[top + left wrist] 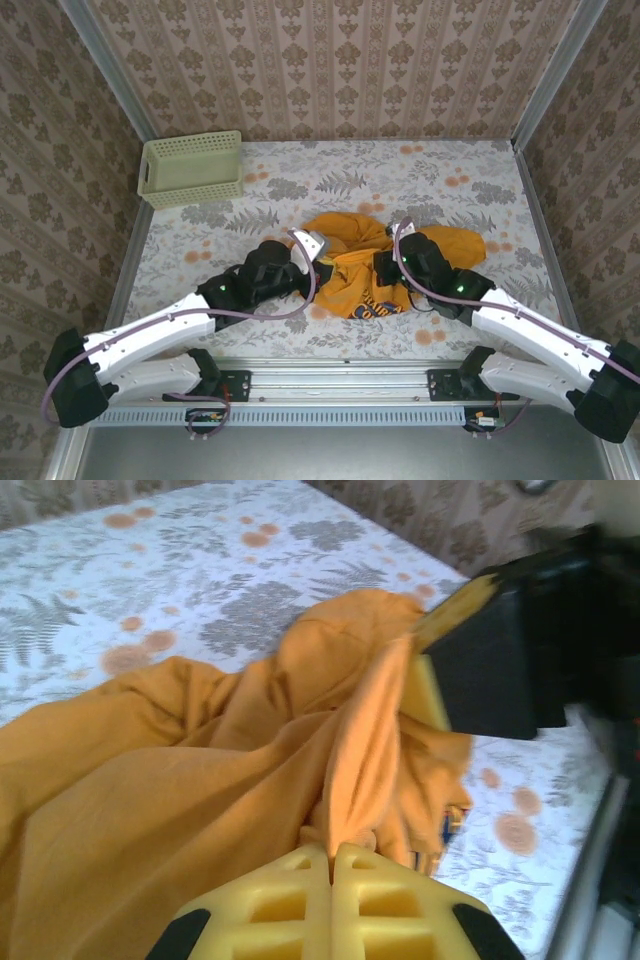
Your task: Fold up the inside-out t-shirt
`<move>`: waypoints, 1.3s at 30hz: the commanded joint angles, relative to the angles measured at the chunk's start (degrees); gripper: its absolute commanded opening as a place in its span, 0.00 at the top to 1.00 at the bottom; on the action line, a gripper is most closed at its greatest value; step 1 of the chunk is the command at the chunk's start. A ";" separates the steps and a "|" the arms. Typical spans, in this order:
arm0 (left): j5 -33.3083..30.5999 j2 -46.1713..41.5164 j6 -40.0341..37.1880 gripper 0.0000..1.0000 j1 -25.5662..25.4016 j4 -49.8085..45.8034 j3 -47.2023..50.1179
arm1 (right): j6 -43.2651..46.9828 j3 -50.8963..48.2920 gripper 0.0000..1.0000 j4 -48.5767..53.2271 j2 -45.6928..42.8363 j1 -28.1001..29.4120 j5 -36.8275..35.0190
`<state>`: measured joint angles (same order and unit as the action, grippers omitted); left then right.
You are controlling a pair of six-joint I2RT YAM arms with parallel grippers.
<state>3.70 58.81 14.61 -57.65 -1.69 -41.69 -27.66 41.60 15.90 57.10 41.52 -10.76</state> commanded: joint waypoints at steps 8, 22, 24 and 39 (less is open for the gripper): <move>10.02 2.77 8.65 1.00 7.22 4.75 -0.78 | 2.12 5.23 0.47 13.17 -3.81 2.60 -6.11; 12.88 3.56 11.76 1.00 8.50 8.84 1.19 | -2.28 4.84 0.57 -4.33 5.81 12.10 6.06; 13.23 3.33 12.02 1.00 8.43 9.05 1.68 | -1.73 5.97 0.59 -4.28 7.74 11.89 4.57; 13.35 2.58 12.49 1.00 8.59 7.92 2.55 | 1.64 8.91 0.96 -2.22 10.37 7.53 7.40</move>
<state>16.93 62.06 26.63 -49.41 5.85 -39.05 -26.92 48.51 12.84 68.51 49.06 -4.67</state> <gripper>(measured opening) 0.055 0.087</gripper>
